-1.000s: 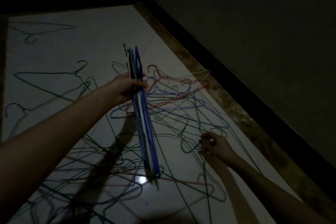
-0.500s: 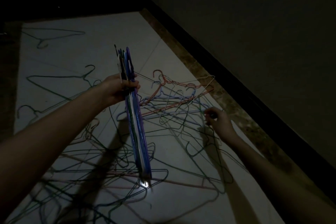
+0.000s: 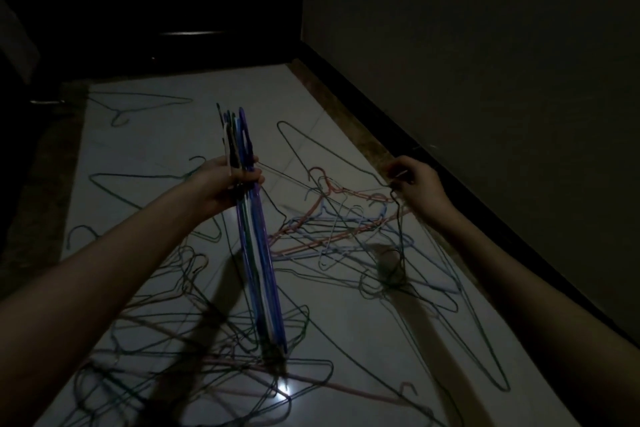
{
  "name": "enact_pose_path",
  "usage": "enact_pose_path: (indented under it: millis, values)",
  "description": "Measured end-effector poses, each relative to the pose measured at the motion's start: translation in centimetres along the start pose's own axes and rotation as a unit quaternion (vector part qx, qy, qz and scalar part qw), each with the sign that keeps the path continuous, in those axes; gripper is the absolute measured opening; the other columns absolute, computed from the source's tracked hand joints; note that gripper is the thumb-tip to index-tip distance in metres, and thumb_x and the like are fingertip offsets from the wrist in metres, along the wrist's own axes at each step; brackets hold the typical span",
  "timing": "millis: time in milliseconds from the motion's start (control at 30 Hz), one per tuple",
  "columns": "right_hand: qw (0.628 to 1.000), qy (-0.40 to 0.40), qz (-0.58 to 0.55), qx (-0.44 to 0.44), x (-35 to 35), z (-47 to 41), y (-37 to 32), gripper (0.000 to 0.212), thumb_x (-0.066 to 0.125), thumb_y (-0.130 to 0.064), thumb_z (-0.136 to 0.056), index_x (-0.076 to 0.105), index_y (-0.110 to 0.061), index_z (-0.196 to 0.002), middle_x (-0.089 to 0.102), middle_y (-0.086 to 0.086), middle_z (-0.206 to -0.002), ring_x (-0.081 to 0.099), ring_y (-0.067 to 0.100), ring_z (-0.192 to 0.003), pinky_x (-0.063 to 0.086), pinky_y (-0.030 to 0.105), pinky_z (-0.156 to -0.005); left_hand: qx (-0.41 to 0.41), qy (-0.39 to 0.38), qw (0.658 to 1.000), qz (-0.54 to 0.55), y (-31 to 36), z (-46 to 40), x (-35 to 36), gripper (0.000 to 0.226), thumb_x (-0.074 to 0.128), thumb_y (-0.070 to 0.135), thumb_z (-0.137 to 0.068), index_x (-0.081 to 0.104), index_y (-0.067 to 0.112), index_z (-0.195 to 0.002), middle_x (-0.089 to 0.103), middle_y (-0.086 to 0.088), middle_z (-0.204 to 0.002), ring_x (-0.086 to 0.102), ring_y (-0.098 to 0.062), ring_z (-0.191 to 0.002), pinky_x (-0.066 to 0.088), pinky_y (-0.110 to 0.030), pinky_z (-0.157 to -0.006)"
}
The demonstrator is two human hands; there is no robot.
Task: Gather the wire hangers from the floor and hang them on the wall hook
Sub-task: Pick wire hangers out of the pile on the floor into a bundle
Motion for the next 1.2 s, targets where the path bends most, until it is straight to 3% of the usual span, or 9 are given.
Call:
enact_pose_path:
  millis: [100, 300, 467, 567, 633, 800, 933, 1067, 1200]
  values:
    - [1.0, 0.002, -0.004, -0.021, 0.2, -0.8, -2.2, 0.032, 0.043, 0.019, -0.085, 0.061, -0.006, -0.095, 0.056, 0.015, -0.097, 0.054, 0.009, -0.075, 0.046, 0.005, -0.057, 0.009, 0.001, 1.0, 0.012, 0.7, 0.3, -0.5, 0.026, 0.056, -0.009, -0.084, 0.06, 0.011, -0.1, 0.061, -0.005, -0.082, 0.067, -0.008, -0.061, 0.05, -0.016, -0.048]
    - [0.999, -0.003, -0.053, -0.007, 1.4, -0.7, -3.2, 0.024, 0.045, 0.014, -0.089, 0.059, -0.006, -0.093, 0.052, 0.016, -0.095, 0.056, 0.017, -0.079, 0.053, 0.014, -0.063, 0.015, 0.014, 1.0, -0.003, 1.2, 1.1, -2.1, 0.025, 0.055, -0.009, -0.085, 0.06, 0.013, -0.093, 0.062, -0.005, -0.082, 0.062, -0.014, -0.076, 0.053, -0.017, -0.051]
    - [0.999, -0.011, -0.04, -0.006, 2.6, -0.6, -4.0, 0.02, 0.046, 0.011, -0.09, 0.059, 0.0, -0.101, 0.054, 0.016, -0.088, 0.06, 0.029, -0.078, 0.055, 0.039, -0.074, 0.013, 0.025, 1.0, -0.007, 1.2, 1.3, -3.5, 0.026, 0.056, -0.009, -0.084, 0.06, 0.015, -0.093, 0.061, -0.005, -0.085, 0.063, -0.012, -0.074, 0.053, -0.017, -0.05]
    - [1.0, -0.01, -0.012, 0.002, 3.3, -0.3, -3.6, 0.021, 0.044, 0.013, -0.088, 0.056, 0.002, -0.103, 0.059, 0.03, -0.091, 0.061, 0.043, -0.084, 0.053, 0.03, -0.061, 0.008, 0.034, 0.999, -0.006, 1.1, 1.5, -4.2, 0.025, 0.056, -0.008, -0.084, 0.061, 0.016, -0.093, 0.061, -0.003, -0.085, 0.063, -0.012, -0.074, 0.053, -0.018, -0.05]
    - [1.0, 0.0, 0.006, 0.001, 3.4, 0.0, -3.3, 0.023, 0.042, 0.015, -0.088, 0.056, 0.006, -0.104, 0.058, 0.035, -0.092, 0.059, 0.047, -0.086, 0.047, 0.033, -0.054, 0.006, 0.039, 0.999, 0.002, 1.1, 1.6, -4.5, 0.025, 0.056, -0.008, -0.085, 0.061, 0.016, -0.092, 0.061, -0.003, -0.083, 0.063, -0.011, -0.071, 0.052, -0.018, -0.05]
    - [0.998, 0.061, 0.022, -0.02, 1.4, -0.8, -4.7, 0.023, 0.044, 0.015, -0.086, 0.058, 0.003, -0.098, 0.062, 0.029, -0.089, 0.062, 0.038, -0.084, 0.05, 0.033, -0.065, 0.003, 0.046, 0.999, -0.003, 1.2, 1.9, -5.1, 0.026, 0.054, -0.009, -0.086, 0.06, 0.015, -0.092, 0.06, -0.004, -0.085, 0.061, -0.012, -0.073, 0.051, -0.015, -0.047]
    - [0.99, 0.116, 0.045, -0.062, -1.5, -1.5, -7.8, 0.021, 0.049, 0.014, -0.085, 0.061, 0.005, -0.1, 0.064, 0.024, -0.096, 0.063, 0.032, -0.09, 0.054, 0.045, -0.078, 0.004, 0.05, 0.999, -0.001, 1.1, 1.9, -5.2, 0.025, 0.054, -0.009, -0.086, 0.059, 0.015, -0.093, 0.06, -0.005, -0.086, 0.06, -0.013, -0.074, 0.051, -0.015, -0.047]
    - [0.991, 0.113, -0.019, -0.071, -3.4, -2.3, -10.5, 0.021, 0.045, 0.013, -0.088, 0.057, 0.007, -0.104, 0.06, 0.027, -0.104, 0.062, 0.035, -0.091, 0.052, 0.033, -0.069, 0.001, 0.047, 0.999, -0.009, 1.0, 1.7, -5.0, 0.025, 0.055, -0.006, -0.086, 0.06, 0.016, -0.098, 0.062, -0.003, -0.087, 0.061, -0.011, -0.075, 0.051, -0.02, -0.054]
    - [0.997, 0.041, -0.027, -0.053, -0.3, -2.8, -10.2, 0.018, 0.046, 0.013, -0.088, 0.057, 0.009, -0.102, 0.059, 0.032, -0.102, 0.063, 0.035, -0.082, 0.053, 0.017, -0.059, 0.004, 0.048, 0.999, -0.011, 1.1, 1.7, -5.0, 0.025, 0.056, -0.007, -0.085, 0.06, 0.015, -0.097, 0.062, -0.004, -0.087, 0.062, -0.011, -0.075, 0.051, -0.02, -0.054]
Point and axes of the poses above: each hand's wrist, its own z-axis away from the middle knuckle, its own x-axis out of the palm, y = z × x, the point moved 9 cm from there along -z, towards the middle knuckle
